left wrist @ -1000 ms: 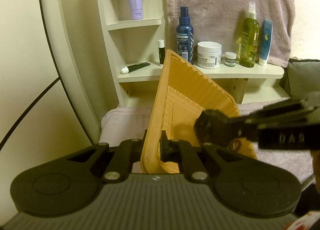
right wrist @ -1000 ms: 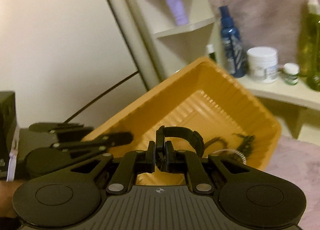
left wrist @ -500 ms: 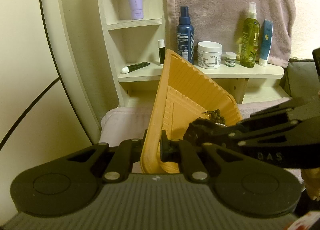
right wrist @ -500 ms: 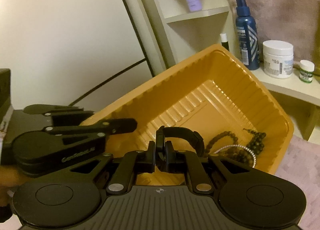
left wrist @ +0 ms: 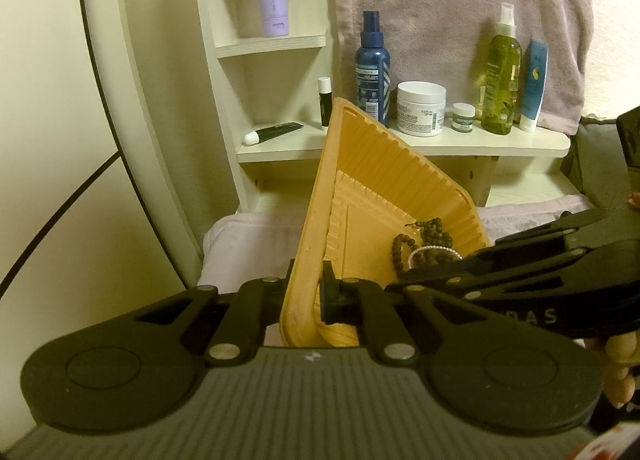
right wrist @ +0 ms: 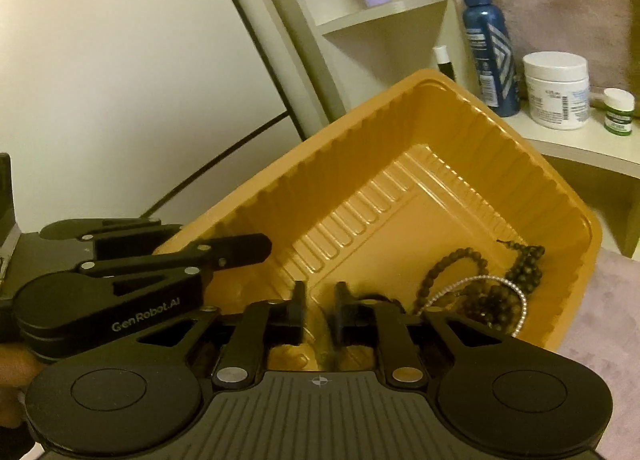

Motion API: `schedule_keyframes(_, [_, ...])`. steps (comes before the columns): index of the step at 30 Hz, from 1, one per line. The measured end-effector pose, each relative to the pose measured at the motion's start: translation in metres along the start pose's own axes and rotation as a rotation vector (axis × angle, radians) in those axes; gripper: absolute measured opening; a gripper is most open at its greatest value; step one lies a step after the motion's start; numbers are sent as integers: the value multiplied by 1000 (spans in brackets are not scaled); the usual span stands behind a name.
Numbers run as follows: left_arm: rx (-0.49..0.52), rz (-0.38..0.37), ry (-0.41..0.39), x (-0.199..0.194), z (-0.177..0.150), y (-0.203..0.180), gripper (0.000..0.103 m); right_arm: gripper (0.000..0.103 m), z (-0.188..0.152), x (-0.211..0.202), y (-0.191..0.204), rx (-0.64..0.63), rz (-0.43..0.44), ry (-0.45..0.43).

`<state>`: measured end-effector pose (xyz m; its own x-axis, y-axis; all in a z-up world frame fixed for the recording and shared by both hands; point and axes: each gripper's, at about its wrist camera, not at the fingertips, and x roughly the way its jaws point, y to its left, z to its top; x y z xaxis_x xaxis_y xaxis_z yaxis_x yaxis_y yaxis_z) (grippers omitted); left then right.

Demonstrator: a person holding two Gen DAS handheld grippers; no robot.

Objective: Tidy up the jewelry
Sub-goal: 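Open the right gripper and move it back over the black cylinder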

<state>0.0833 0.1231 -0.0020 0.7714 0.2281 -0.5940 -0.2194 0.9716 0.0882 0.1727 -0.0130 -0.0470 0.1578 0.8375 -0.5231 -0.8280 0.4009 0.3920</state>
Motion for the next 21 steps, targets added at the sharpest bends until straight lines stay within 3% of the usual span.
schedule_keyframes(7, [-2, -1, 0, 1, 0, 0, 7, 32, -1, -13, -5, 16, -37, -27])
schedule_keyframes(11, [-1, -1, 0, 1, 0, 1, 7, 42, 0, -26, -6, 15, -75, -55])
schedule_keyframes(17, [-2, -1, 0, 1, 0, 1, 7, 57, -6, -55, -18, 19, -201, -103])
schedule_keyframes(21, [-2, -1, 0, 1, 0, 1, 7, 62, -15, -77, -31, 40, -289, -124])
